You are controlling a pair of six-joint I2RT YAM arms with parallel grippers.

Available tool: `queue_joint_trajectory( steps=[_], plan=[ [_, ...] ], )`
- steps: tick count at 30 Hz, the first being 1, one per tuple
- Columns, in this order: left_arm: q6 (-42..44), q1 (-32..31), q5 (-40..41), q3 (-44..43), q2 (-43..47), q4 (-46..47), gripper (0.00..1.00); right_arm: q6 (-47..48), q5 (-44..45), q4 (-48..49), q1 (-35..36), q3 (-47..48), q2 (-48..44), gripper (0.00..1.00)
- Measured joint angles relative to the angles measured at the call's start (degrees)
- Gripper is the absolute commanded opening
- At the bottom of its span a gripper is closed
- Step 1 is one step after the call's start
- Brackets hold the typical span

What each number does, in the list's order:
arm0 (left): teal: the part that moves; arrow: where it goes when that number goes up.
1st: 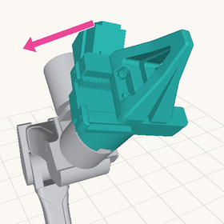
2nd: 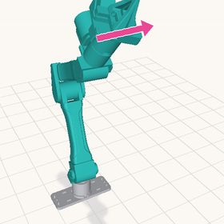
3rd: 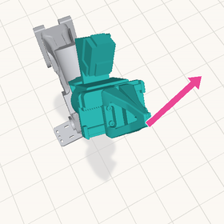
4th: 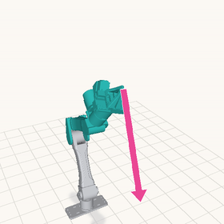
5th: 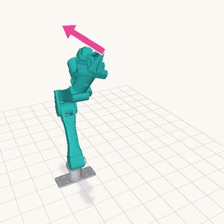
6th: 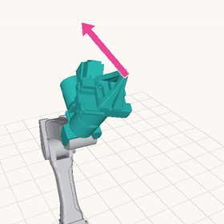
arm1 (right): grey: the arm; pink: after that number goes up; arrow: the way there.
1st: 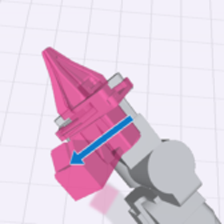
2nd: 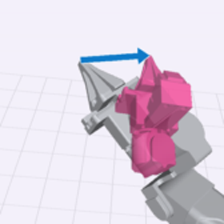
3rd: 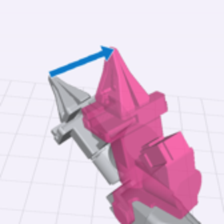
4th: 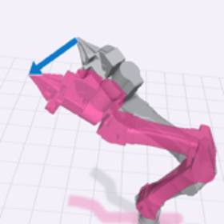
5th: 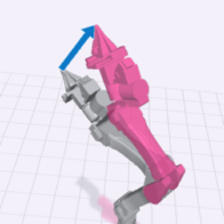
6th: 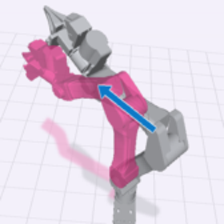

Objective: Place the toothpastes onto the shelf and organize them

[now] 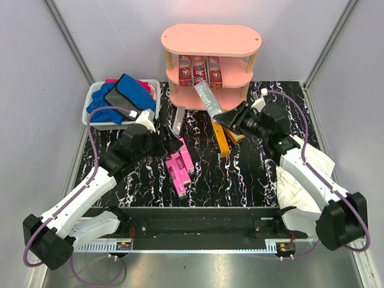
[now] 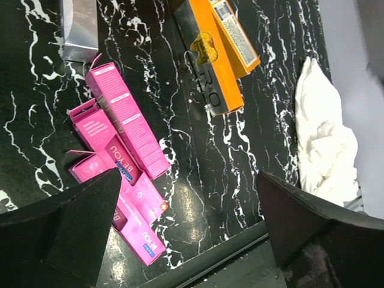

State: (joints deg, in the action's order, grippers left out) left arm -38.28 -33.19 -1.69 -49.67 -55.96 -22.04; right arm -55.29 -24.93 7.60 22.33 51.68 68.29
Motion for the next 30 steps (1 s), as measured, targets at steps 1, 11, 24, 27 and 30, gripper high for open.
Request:
queue_joint_trajectory(
  steps=[1, 11, 24, 27, 30],
  plan=[
    [0.2, 0.0, 0.1, 0.1, 0.0, -0.1, 0.99, -0.3, -1.0, 0.3, -1.4, 1.2, 1.6, 0.13],
    [1.0, 0.0, -0.1, 0.7, 0.1, -0.6, 0.99, -4.2, -9.0, 2.1, -11.1, 13.1, 16.0, 0.10],
    [1.0, 0.0, -0.9, 3.0, 2.5, -0.9, 0.99, -9.7, -12.4, 4.0, -19.1, 28.8, 34.3, 0.08],
    [0.9, 0.0, -0.9, 4.3, 2.9, -0.6, 0.99, -11.3, -12.2, 5.0, -19.7, 31.0, 38.0, 0.07],
    [0.8, 0.0, -0.9, 5.6, 3.8, -0.5, 0.99, -12.9, -12.2, 5.4, -19.7, 31.9, 41.0, 0.06]
  ],
)
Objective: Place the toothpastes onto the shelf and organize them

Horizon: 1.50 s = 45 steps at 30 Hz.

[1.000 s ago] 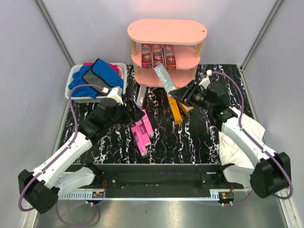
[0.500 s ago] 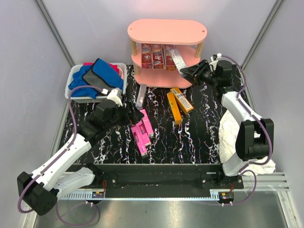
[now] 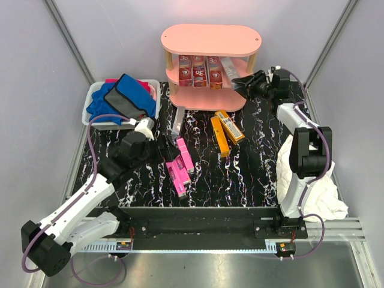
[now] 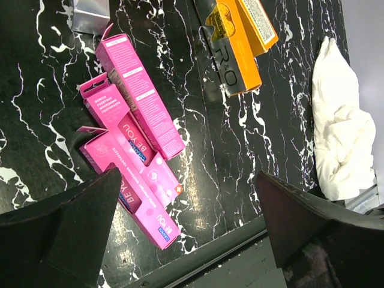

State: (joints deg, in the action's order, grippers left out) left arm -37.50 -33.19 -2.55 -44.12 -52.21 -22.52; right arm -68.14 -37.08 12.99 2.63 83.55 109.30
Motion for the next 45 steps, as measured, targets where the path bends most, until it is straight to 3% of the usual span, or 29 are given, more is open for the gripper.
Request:
queue_joint_trajectory(
  steps=[5, 14, 27, 35, 40, 45],
  plan=[
    [0.0, 0.0, 0.0, 0.7, 1.5, 0.4, 0.99, -3.8, 0.3, 1.8, 0.0, 1.9, 4.9, 0.06],
    [-0.3, 0.0, 0.0, 1.0, 1.8, 1.8, 0.99, -8.6, 3.7, 3.8, 0.8, 2.0, 5.2, 0.07],
    [-1.6, 0.0, 0.0, 2.7, 3.6, 2.7, 0.99, -13.7, 12.5, 12.0, 7.1, -2.3, 5.4, 0.10],
    [-1.8, 0.0, 0.0, 3.4, 5.4, 2.7, 0.99, -16.1, 14.9, 15.1, 9.0, -2.4, 6.8, 0.25],
    [-1.8, 0.0, 0.0, 3.4, 5.4, 2.7, 0.99, -17.7, 15.6, 18.6, 9.6, -3.1, 7.9, 0.48],
    [-1.8, 0.0, 0.0, 3.4, 5.4, 2.6, 0.99, -18.2, 15.3, 19.8, 10.5, -3.2, 8.5, 0.54]
  ],
)
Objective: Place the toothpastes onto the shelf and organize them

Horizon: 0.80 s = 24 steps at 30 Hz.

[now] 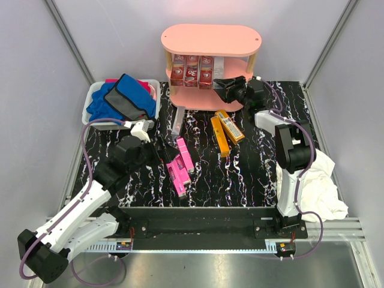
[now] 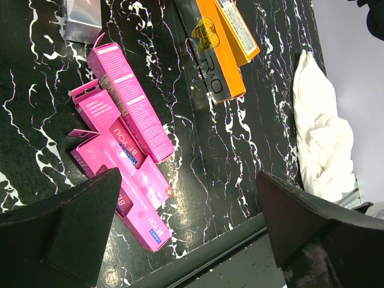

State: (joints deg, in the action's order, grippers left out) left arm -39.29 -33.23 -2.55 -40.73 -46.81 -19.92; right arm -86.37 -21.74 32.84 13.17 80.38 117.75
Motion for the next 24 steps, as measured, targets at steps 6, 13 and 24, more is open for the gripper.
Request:
queue_joint_trajectory(
  steps=[6, 13, 24],
  plan=[
    [0.0, 0.0, 0.0, 0.0, 0.6, -0.2, 0.99, -0.2, 0.1, 0.3, 1.4, 0.0, 0.5, 0.69],
    [0.0, 0.0, 0.0, 0.1, 0.7, -0.2, 0.99, -0.3, -0.2, 2.0, 1.5, -1.7, 0.5, 0.71],
    [0.0, 0.0, 0.2, 1.0, 1.4, -0.3, 0.99, 0.7, -1.6, 2.3, 1.4, -5.8, -1.9, 0.98]
  ],
)
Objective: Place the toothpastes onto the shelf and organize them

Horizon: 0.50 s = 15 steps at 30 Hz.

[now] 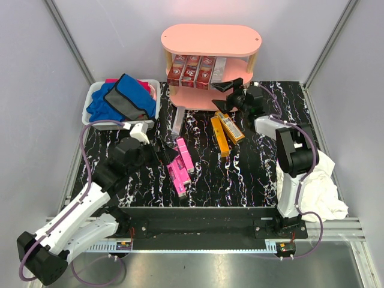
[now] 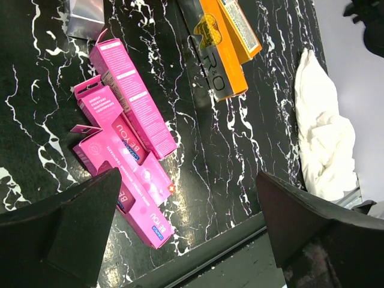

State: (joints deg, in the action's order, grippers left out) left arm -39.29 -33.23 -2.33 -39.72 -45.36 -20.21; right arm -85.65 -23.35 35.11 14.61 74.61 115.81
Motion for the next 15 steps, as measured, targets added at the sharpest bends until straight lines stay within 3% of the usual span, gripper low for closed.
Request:
queue_joint_trajectory(
  steps=[8, 15],
  plan=[
    [1.1, 0.0, 1.2, -0.3, -1.8, -0.5, 0.99, 5.4, -0.3, -2.7, -0.4, -7.5, -11.4, 1.00],
    [3.8, 0.0, 5.6, -7.1, -12.3, -3.5, 0.99, 11.2, -0.7, -5.8, -0.8, -18.8, -25.7, 1.00]
  ],
)
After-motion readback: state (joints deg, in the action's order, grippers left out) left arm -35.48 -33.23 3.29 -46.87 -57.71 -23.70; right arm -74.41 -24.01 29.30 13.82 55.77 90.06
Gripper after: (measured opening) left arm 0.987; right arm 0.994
